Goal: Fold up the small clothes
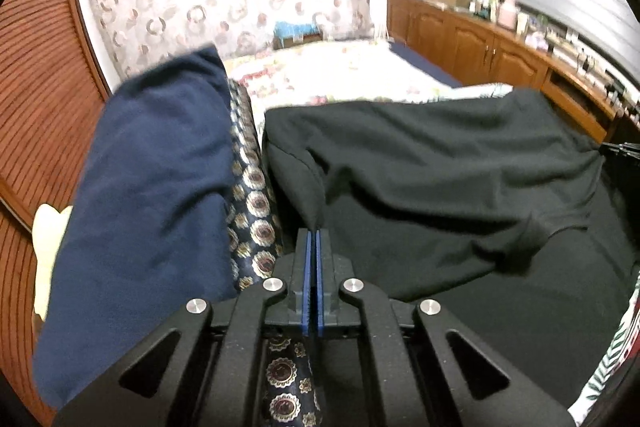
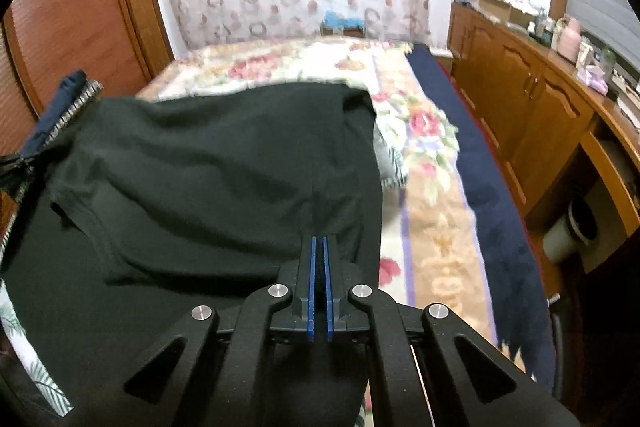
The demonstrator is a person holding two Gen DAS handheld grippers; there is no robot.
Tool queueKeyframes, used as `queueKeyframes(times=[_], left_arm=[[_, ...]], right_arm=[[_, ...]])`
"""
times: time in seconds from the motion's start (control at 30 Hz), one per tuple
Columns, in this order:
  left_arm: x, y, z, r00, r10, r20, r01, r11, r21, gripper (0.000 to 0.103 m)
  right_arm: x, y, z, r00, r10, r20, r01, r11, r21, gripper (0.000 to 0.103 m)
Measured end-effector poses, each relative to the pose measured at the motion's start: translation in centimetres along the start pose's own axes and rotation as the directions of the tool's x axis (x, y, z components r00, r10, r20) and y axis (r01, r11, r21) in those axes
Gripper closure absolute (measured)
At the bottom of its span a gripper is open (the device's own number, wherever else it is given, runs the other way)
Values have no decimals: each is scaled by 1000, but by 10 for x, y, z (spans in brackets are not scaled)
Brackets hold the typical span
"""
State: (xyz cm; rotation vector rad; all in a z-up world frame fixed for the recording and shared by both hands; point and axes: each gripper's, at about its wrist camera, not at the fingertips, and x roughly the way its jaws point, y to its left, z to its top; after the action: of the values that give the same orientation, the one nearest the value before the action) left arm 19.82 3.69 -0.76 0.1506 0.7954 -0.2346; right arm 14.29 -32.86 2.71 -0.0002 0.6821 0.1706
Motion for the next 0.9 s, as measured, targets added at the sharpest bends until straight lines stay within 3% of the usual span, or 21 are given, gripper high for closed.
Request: queueKeyframes(times=[0.1, 0.47, 0.9], left_arm=[[-14, 6, 5, 999, -1, 41, 1, 1000, -19, 101], [-60, 10, -2, 991, -37, 125, 43, 998, -44, 101], [-104, 12, -55, 989, -11, 147, 24, 996, -81, 101]], right_arm=[[-19, 0, 4, 998, -2, 60, 2, 1000, -9, 101], [-64, 11, -15, 989, -38, 145, 51, 995, -88, 101], [-111, 27, -65, 984, -57, 169, 79, 989, -128, 101]])
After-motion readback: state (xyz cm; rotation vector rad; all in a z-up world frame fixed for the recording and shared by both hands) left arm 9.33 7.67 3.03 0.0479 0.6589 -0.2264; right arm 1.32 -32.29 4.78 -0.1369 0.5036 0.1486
